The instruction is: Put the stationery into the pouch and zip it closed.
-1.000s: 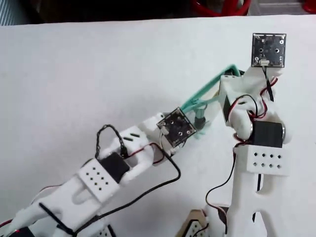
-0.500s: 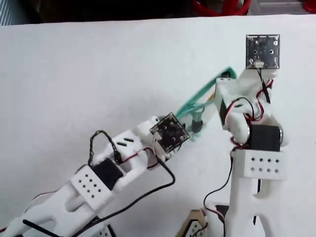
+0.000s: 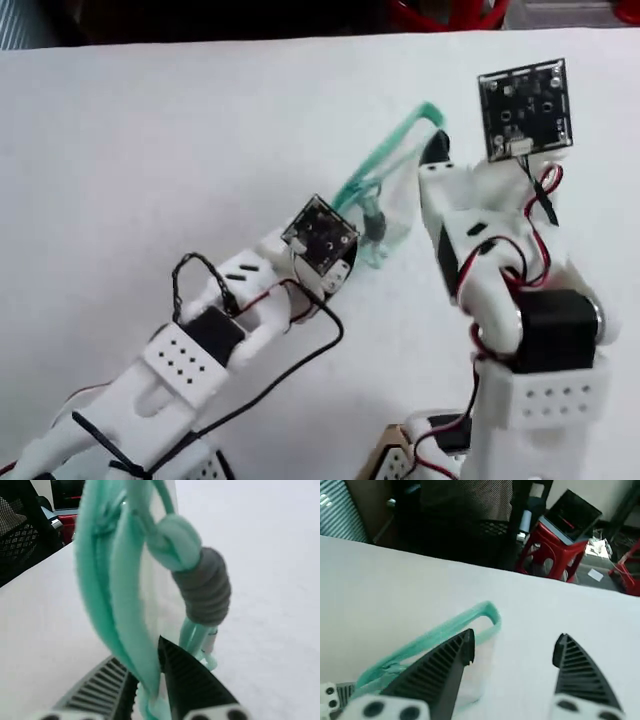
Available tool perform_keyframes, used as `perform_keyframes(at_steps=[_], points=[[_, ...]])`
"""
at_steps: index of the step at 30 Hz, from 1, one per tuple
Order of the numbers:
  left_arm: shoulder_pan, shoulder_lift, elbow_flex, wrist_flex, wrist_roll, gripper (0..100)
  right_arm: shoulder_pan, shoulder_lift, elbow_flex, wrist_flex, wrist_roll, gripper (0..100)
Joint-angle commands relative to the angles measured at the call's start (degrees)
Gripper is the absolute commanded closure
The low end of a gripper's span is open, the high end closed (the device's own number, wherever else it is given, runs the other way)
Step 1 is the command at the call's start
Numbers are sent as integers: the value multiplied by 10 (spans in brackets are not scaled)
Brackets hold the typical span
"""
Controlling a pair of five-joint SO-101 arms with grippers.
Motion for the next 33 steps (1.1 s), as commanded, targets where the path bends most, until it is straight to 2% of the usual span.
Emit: perform_keyframes(at_steps=[1, 5, 11, 17, 23, 29, 33], points=[[-10, 0, -6, -13, 7, 976, -30, -12, -72, 35, 13, 751], [-10, 0, -6, -13, 7, 976, -47, -11, -45, 95, 15, 751], [-10, 0, -6, -13, 7, 976, -55, -18, 55, 100, 12, 751], [-10, 0, -6, -12, 7, 976, -113, -28, 58, 142, 17, 751], [-11, 0, -6, -12, 7, 976, -163, -101, 72, 189, 88, 751], [-11, 0, -6, -10, 7, 976, -182, -171, 252, 86, 92, 751], [-11, 0, -6, -10, 7, 976, -153, -189, 327, 0, 86, 751]])
